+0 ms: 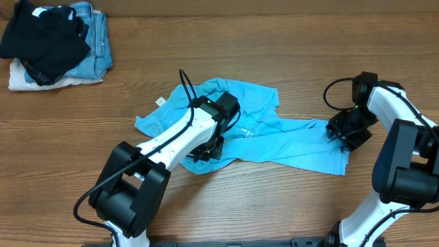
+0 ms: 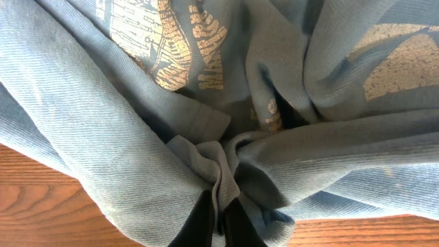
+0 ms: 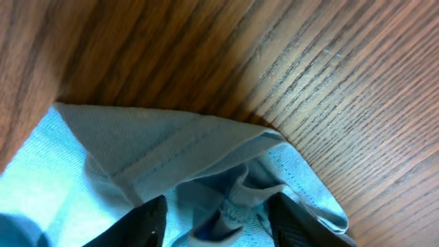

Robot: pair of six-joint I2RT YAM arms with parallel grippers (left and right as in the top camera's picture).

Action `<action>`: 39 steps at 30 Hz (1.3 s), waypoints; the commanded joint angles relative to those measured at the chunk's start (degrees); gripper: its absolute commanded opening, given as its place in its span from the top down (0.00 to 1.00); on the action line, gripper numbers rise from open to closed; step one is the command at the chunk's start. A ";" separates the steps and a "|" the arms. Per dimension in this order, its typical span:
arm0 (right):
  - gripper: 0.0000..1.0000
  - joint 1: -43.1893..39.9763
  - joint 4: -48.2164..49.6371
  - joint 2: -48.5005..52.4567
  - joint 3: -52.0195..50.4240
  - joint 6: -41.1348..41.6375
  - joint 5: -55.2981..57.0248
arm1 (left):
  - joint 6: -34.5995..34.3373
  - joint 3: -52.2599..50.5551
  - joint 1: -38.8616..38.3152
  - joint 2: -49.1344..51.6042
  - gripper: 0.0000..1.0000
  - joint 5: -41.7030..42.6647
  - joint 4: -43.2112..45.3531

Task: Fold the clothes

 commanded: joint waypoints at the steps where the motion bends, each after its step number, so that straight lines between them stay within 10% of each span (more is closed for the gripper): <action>1: 0.61 0.07 0.44 -0.07 -1.03 -0.02 0.17 | -0.76 0.94 0.00 0.28 0.96 -0.79 0.15; 20: 0.80 0.07 -6.86 -4.72 5.40 0.57 0.17 | -0.79 1.66 0.04 0.26 0.96 -0.72 -0.55; 22: 0.96 0.07 -7.17 -4.72 5.40 0.57 0.17 | -0.79 1.84 0.04 0.26 0.96 -0.74 -0.57; 30: 0.95 0.07 -7.96 -4.72 5.38 0.59 0.15 | -0.79 2.58 0.07 0.17 0.96 -0.74 -1.05; 32: 0.78 0.09 -8.72 -4.72 5.29 0.57 0.15 | -0.79 2.58 0.07 0.17 0.96 -0.72 -1.03; 39: 0.68 1.81 -6.16 -4.72 2.78 0.61 -0.09 | -0.83 2.58 0.07 0.17 0.96 -0.68 -0.92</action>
